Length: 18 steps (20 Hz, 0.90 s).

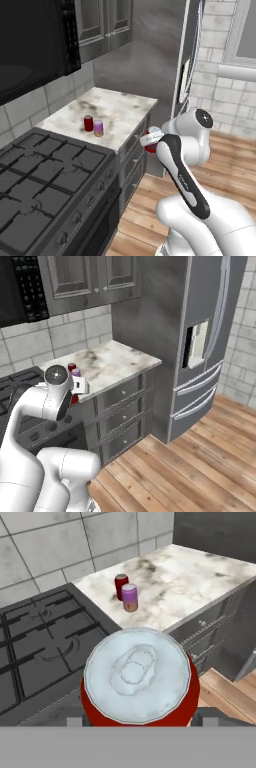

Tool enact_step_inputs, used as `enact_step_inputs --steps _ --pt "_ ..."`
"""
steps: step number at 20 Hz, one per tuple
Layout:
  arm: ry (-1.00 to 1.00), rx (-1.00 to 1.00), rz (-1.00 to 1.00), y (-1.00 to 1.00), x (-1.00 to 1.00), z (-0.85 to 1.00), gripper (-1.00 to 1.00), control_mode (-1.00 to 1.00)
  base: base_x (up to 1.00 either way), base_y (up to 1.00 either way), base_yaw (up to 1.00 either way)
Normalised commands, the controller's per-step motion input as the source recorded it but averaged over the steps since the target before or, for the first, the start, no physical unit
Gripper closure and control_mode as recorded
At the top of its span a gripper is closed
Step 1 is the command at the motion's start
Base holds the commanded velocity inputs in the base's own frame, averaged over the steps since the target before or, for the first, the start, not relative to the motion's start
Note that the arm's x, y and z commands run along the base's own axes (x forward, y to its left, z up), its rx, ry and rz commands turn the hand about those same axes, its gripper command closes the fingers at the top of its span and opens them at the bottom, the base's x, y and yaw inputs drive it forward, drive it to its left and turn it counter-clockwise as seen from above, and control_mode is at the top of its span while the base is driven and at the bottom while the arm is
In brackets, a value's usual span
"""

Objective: Four empty soda cans are scattered around the kitchen. Gather all the cans and cluster them next to the stove for recycling.

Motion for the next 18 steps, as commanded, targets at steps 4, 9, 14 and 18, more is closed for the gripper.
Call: enact_step_inputs --steps 4,9,14,18 --pt "0.00 0.00 0.00 0.00 0.00 0.00 1.00 1.00 0.46 0.14 0.22" --pt "0.00 0.00 0.00 0.00 0.00 0.00 1.00 1.00 0.48 0.13 0.20" --pt "0.00 0.00 0.00 0.00 0.00 0.00 1.00 1.00 0.48 0.02 0.17" --pt "0.00 0.00 0.00 0.00 0.00 0.00 1.00 1.00 0.47 0.00 0.15"
